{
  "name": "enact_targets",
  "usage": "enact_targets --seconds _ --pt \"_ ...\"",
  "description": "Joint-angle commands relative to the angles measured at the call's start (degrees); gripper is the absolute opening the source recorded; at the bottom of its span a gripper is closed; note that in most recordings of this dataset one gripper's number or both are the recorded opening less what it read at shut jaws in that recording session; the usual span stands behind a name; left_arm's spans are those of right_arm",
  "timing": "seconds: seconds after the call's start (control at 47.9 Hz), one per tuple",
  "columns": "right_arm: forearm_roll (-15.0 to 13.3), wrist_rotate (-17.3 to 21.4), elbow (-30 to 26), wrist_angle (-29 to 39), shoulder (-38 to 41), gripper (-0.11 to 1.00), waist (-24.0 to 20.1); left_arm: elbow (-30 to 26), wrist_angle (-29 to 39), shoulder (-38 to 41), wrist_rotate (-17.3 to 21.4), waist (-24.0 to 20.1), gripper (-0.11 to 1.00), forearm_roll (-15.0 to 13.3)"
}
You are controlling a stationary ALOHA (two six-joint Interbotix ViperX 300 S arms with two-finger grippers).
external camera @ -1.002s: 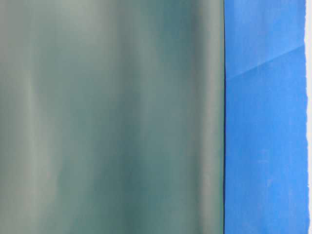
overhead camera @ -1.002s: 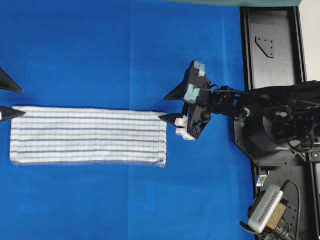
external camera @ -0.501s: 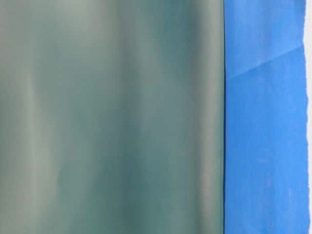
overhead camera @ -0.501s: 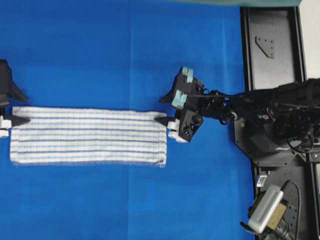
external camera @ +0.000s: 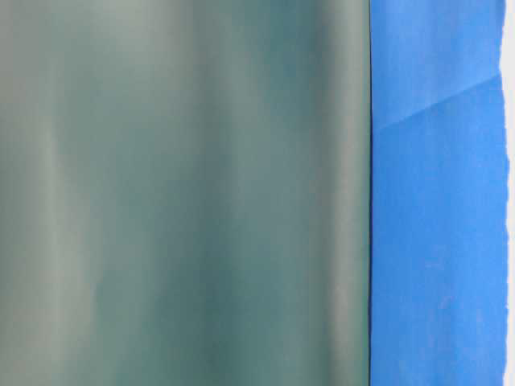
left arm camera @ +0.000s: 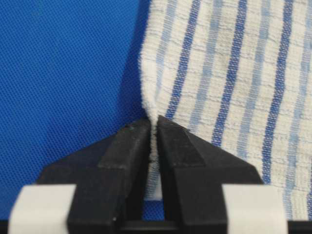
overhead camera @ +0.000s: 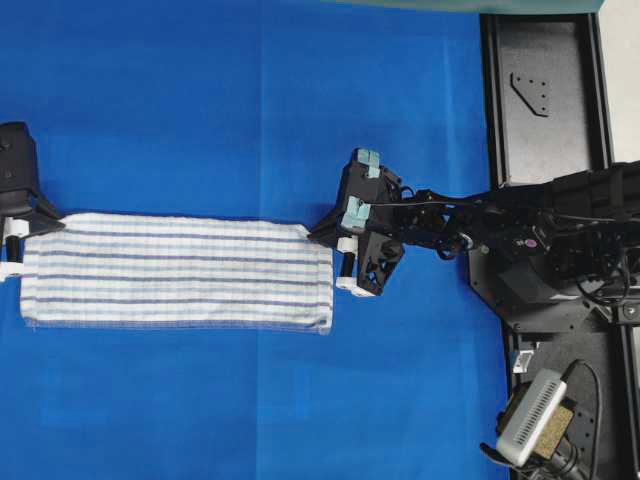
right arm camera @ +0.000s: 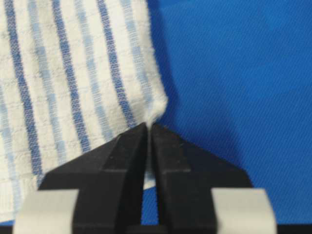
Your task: Fold the blue towel.
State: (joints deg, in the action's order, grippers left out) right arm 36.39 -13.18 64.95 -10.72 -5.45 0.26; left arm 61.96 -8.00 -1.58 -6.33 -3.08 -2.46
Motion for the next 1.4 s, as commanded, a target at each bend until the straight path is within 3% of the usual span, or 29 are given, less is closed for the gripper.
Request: enact_targets --seconds 0.0,0.167,0.376,0.731,1.065,1.169,1.378 --pt "-0.09 -0.09 -0.35 0.0 -0.53 0.14 0.09 -0.09 2.02 0.26 0.35 0.44 0.03 -0.09" --pt "-0.09 0.09 -0.53 0.35 -2.46 0.14 0.09 -0.7 3.69 -1.93 0.53 0.44 0.03 -0.09" --pt "-0.18 0.0 -0.62 3.16 -9.76 0.14 0.0 -2.11 10.55 -9.23 -0.26 0.62 0.03 -0.09" --pt "-1.32 -0.26 -2.2 12.74 -24.17 0.14 0.09 -6.15 15.82 -21.8 -0.44 4.83 0.03 -0.26" --pt "-3.16 -0.18 -4.92 17.23 -26.63 0.14 0.53 -7.29 16.44 -25.49 -6.94 8.96 0.03 -0.26" --pt "-4.31 -0.18 -5.54 16.88 -25.58 0.14 3.16 -7.47 16.17 -25.58 -9.05 9.76 0.03 -0.26" --pt "-6.68 -0.26 -8.96 16.0 -21.62 0.14 13.36 -8.53 12.39 -23.82 -12.74 12.66 0.03 -0.26"
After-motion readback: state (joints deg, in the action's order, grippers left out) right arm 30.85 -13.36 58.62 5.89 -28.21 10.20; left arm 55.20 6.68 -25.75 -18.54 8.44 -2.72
